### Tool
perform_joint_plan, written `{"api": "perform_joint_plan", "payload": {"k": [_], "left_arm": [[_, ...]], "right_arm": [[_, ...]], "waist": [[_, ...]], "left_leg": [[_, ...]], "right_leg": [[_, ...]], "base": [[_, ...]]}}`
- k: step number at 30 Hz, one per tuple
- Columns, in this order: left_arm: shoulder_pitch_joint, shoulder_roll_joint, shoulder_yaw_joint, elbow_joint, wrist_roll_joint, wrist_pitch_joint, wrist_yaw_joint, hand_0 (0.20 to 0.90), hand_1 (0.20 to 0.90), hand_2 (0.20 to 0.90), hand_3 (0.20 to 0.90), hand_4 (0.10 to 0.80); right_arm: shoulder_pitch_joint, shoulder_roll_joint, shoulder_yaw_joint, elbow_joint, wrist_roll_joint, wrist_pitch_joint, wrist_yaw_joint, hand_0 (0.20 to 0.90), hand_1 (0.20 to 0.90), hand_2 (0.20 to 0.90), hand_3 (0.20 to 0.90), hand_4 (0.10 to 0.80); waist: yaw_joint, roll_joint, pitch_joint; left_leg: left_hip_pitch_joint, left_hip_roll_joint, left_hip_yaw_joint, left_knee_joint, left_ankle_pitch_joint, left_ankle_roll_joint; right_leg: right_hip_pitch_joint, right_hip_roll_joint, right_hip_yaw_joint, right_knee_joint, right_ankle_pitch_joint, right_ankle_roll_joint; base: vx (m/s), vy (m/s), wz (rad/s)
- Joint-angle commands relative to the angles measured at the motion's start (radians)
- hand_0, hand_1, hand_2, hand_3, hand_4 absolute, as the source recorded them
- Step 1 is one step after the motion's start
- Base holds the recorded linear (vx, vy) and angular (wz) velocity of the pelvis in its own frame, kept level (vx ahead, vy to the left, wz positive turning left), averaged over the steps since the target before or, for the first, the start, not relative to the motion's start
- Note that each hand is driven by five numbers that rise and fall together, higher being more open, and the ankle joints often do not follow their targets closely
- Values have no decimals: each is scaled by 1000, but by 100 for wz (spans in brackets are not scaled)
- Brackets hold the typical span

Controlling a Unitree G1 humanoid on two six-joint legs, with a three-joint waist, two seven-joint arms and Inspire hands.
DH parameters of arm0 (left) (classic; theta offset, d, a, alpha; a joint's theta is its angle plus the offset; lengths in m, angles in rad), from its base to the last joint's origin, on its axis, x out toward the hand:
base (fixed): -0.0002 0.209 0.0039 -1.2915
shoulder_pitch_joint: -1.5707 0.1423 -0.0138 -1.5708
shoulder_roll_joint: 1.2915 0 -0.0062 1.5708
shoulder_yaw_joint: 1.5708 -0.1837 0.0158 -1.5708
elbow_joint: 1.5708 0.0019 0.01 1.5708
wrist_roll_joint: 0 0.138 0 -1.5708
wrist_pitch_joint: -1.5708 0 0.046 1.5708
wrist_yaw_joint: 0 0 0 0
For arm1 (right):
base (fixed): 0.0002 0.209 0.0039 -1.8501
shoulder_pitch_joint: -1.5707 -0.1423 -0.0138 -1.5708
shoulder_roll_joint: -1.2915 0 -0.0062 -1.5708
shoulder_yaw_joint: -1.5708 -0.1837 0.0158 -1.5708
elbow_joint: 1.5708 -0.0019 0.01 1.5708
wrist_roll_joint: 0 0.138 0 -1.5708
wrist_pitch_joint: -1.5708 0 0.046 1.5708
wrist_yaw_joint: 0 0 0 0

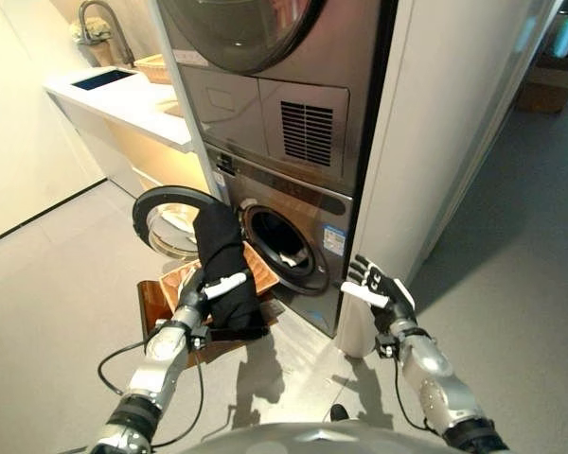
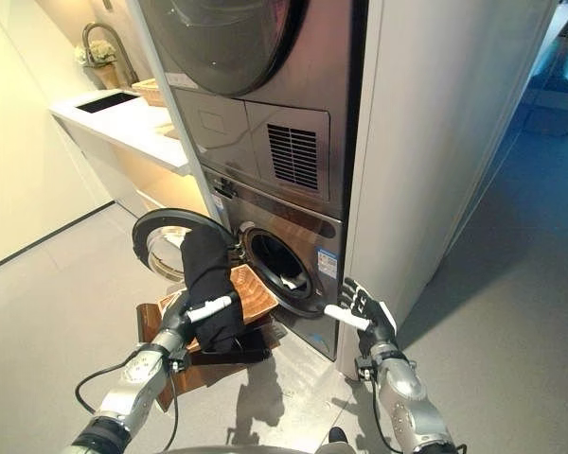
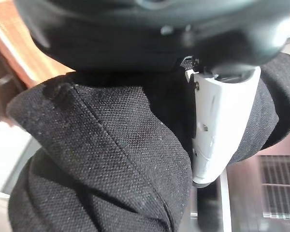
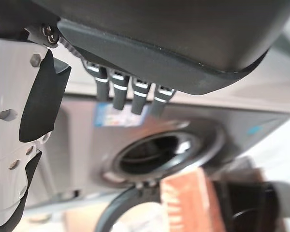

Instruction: Pick up the clothes and place them into the washing machine

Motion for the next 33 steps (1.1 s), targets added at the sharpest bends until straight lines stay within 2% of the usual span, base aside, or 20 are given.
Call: {"api": "perform_joint_plan", "payload": {"k": [1,12,23,33], "left_arm": [[-95,83,44,-158,-47,-150,-1,200,200,200,200,300],[-83,107,64,-311,-51,-187,4,200,200,200,200,300],[-115,152,49,-394,-53,-220,-10,200,200,200,200,300],[-202,196,9,-417,-13,-242,-2,200,200,200,200,300]], "right_arm": [[-165,15,24,-104,16,-135,28,900,900,900,900,800],[-343,-8,100,-189,-49,-147,20,900,900,900,900,800],[-569,55,229,-176,87,-142,40,900,900,900,900,800],[-650,97,290,-181,212,-143,57,900,900,900,900,800]], "waist": [[22,-75,-53],[57,-86,-62],[82,-85,-70],[89,-82,-79]], "left_leg": [[-33,17,-34,66,-56,-55],[-37,26,-57,58,-48,-59],[-37,32,-66,48,-37,-67],[-31,39,-72,44,-33,-72]], "right_leg": [[-33,-78,-11,51,-65,62],[-15,-77,-39,42,-71,57],[-7,-74,-52,40,-76,51],[6,-70,-64,38,-82,45]], "base": [[6,-13,10],[-5,-10,7],[-5,-13,4],[-1,-8,3]]}}
